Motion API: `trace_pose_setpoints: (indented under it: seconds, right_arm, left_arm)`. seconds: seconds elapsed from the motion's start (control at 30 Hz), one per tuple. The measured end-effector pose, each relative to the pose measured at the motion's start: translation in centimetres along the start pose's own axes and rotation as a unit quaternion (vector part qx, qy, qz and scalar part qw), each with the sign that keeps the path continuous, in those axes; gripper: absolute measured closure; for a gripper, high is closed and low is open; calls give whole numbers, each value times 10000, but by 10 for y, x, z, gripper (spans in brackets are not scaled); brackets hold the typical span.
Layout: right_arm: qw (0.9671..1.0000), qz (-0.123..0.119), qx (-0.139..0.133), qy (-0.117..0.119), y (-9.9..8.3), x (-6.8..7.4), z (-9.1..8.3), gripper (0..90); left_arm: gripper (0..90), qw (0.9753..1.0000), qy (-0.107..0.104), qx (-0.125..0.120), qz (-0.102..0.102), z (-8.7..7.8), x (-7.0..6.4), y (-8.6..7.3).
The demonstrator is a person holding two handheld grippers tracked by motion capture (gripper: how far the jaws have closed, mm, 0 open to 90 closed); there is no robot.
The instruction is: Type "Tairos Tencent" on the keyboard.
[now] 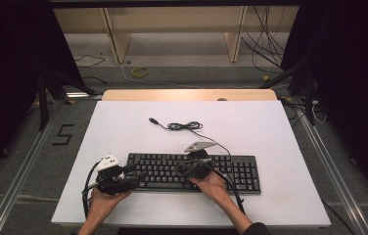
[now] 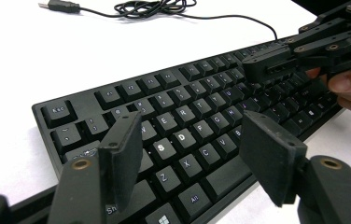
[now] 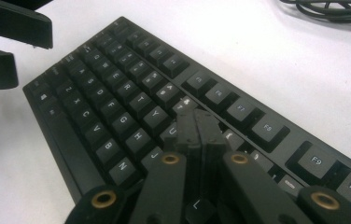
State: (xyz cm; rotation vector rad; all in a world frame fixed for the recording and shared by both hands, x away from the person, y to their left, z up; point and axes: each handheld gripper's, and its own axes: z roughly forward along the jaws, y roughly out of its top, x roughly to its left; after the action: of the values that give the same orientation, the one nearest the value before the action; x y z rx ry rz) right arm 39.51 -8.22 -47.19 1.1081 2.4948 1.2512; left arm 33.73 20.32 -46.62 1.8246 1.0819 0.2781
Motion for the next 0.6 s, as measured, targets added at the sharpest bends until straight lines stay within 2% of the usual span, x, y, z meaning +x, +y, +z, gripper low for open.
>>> trace_pose_setpoints:
  seconds: [0.37,0.6]
  right_arm:
    - [9999,-2,137,-30,-3,1,7,900]
    - [9997,-138,168,-117,-5,3,10,900]
  left_arm:
    - [337,9999,-78,-71,40,0,-2,0]
    - [332,9999,-93,-137,29,-1,-2,0]
